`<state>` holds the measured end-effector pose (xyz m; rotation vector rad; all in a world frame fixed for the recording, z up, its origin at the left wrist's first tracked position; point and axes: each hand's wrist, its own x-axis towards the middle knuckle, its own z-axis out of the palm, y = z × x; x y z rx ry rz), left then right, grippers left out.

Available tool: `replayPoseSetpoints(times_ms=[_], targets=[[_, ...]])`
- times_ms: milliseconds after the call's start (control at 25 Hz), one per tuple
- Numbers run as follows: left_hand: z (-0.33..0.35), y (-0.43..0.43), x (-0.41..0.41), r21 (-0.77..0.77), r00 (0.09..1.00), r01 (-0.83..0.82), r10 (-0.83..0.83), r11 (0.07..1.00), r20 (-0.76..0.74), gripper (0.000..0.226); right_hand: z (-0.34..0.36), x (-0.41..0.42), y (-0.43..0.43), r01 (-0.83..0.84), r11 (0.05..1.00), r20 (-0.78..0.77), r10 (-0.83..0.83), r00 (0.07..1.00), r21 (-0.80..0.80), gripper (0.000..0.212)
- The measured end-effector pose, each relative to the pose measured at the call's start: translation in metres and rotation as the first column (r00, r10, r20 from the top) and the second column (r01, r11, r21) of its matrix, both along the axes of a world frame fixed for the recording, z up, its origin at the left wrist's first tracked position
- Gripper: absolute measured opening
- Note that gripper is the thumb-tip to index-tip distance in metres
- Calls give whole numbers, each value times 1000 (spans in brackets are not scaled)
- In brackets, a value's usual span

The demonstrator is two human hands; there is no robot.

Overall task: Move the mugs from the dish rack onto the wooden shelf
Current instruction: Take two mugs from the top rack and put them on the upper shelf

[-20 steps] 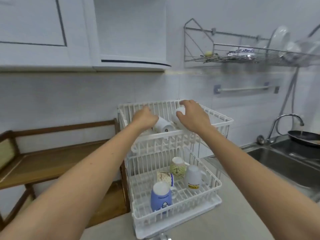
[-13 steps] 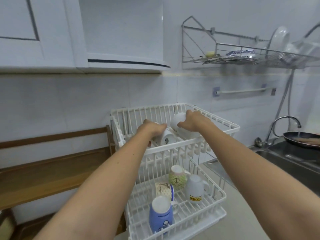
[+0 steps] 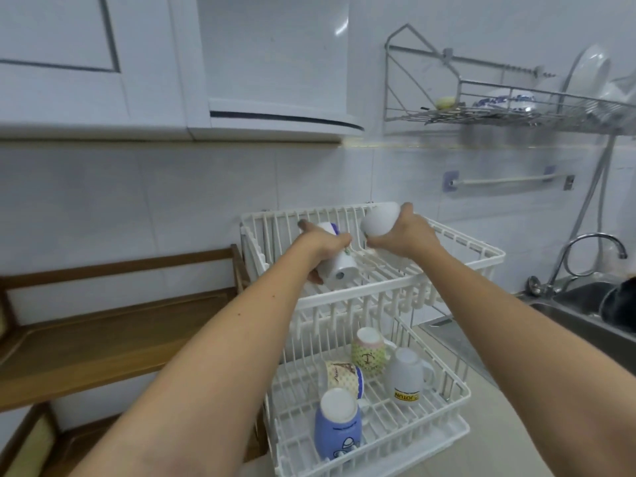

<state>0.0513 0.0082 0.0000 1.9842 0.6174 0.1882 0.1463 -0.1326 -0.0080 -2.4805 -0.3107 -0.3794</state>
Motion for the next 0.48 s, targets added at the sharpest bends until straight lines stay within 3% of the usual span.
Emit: replayPoseSetpoints(times_ms=[120,240,360,480], targets=[[26,6,-38,35,958,-18,7,999,287,82,30,-38,-14,-141,967,161,107,981,211,95],[47,20,-99,-6,865,-36,34,999,501,78,51,-86,-21,-327,855,236,248,939,403,89],[47,42,-168,51,801,-80,34,995,598,72,58,-137,-13,-499,680,283,412,866,537,86],[34,69,-227,84,810,-120,48,989,584,62,53,-180,15,-596,546,277,556,784,589,87]])
